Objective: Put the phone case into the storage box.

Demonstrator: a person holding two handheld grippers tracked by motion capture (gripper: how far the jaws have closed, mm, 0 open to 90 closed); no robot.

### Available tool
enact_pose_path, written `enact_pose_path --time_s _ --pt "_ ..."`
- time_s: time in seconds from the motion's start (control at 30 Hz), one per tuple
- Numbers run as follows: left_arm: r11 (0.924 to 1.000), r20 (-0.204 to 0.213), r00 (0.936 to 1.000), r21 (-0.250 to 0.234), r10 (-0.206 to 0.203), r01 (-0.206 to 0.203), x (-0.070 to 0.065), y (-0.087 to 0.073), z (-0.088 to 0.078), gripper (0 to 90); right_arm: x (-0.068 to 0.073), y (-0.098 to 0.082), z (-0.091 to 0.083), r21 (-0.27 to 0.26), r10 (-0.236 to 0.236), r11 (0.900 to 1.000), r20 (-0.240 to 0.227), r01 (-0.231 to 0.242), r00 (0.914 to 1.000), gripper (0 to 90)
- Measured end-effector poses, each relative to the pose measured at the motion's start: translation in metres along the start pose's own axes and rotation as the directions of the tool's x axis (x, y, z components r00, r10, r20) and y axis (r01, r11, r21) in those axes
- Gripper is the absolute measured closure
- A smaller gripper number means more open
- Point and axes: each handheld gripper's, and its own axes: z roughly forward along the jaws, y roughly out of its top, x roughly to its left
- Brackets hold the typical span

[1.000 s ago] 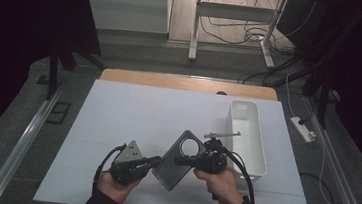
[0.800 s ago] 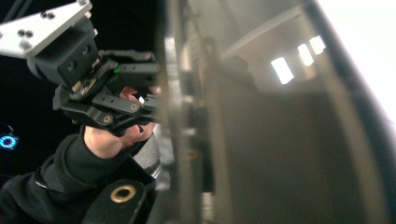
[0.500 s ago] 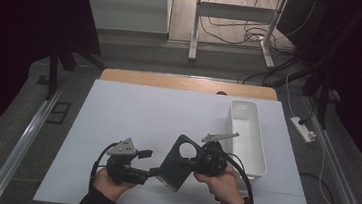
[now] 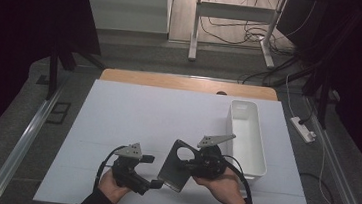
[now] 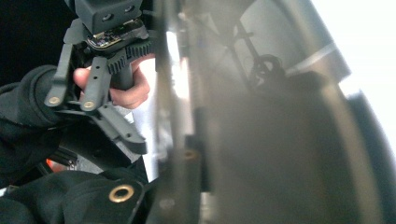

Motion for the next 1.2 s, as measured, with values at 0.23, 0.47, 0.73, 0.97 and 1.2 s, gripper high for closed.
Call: enact_pose_path --time_s 0.23,0.47,0.73,0.97,1.2 --pt "0.9997 0.030 0.9993 0.015 0.021 -0.021 -0.002 0.000 0.007 0.0 0.003 0.001 0.002 0.014 -0.028 0.999 -0.042 0.029 0.9987 86.2" --pt "0.9990 0.054 0.9982 0.033 0.027 -0.029 -0.006 0.002 0.010 0.0 0.008 0.002 0.005 0.030 -0.053 0.998 -0.074 0.055 0.9959 86.2" --pt "0.9957 0.064 0.9950 0.046 0.077 -0.080 -0.011 0.002 0.011 12.0 0.011 0.003 0.005 0.033 -0.076 0.996 -0.119 0.081 0.9900 86.3" --pt "0.9923 0.116 0.9875 0.052 0.106 -0.113 -0.014 0.001 0.011 39.4 0.014 0.003 0.006 0.035 -0.108 0.993 -0.133 0.114 0.9852 86.3" --pt "0.9943 0.194 0.9769 0.038 0.091 -0.100 -0.011 0.000 0.009 67.8 0.016 0.003 0.006 0.035 -0.122 0.991 -0.154 0.128 0.9806 86.2"
